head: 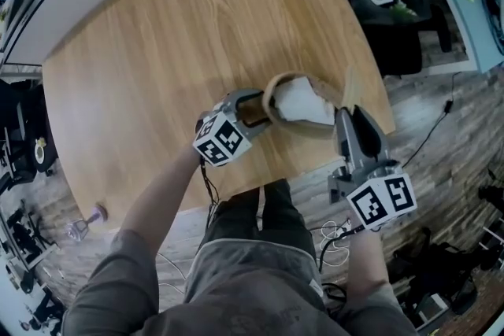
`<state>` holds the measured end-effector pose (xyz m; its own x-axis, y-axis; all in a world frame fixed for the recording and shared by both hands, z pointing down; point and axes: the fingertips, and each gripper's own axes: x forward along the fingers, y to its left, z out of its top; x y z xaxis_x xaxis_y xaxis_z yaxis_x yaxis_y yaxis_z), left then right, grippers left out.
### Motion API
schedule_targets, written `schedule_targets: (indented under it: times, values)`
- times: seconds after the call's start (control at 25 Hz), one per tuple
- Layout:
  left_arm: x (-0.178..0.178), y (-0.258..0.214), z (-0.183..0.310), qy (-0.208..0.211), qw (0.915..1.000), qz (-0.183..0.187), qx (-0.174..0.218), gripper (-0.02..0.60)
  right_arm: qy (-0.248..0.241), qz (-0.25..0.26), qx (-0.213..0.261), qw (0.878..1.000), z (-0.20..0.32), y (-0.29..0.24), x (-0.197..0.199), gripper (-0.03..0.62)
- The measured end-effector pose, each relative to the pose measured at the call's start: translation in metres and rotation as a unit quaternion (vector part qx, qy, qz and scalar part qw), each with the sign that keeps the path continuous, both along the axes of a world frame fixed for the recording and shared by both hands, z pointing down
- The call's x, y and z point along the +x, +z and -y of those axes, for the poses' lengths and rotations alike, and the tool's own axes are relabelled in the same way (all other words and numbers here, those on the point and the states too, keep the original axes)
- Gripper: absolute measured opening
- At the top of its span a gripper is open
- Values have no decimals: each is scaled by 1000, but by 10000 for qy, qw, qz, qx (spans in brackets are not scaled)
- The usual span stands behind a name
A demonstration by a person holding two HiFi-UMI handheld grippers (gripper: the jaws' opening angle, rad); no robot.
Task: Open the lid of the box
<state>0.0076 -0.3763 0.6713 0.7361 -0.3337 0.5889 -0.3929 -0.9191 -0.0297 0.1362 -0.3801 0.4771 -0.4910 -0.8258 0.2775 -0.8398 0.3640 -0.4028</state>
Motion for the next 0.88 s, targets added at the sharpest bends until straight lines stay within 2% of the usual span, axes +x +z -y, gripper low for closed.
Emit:
schedule_targets:
  times: [0.16, 0.4, 0.52, 0.64, 0.8, 0.88]
  values:
    - [-3, -4, -6, -180, 9997, 20, -169, 267, 543, 514, -295, 9968, -9, 0, 42, 78]
    - [-13, -22, -6, -508, 9986, 107, -137, 268, 693, 681, -192, 9951, -10, -16, 55, 74]
    - [-23, -51, -3, -794, 9968, 6, -23, 268, 636, 726, 64, 9953, -10, -41, 54, 74]
    - [-32, -96, -1, -1018, 9942, -266, 202, 265, 498, 666, 428, 9956, -11, -77, 50, 74]
    - [-48, -157, 1, -1219, 9894, -494, 616, 206, 331, 540, 1001, 9930, -18, -133, 43, 74]
    - [-54, -189, 1, -1323, 9856, -627, 846, 206, 263, 428, 1317, 9900, -25, -161, 40, 74]
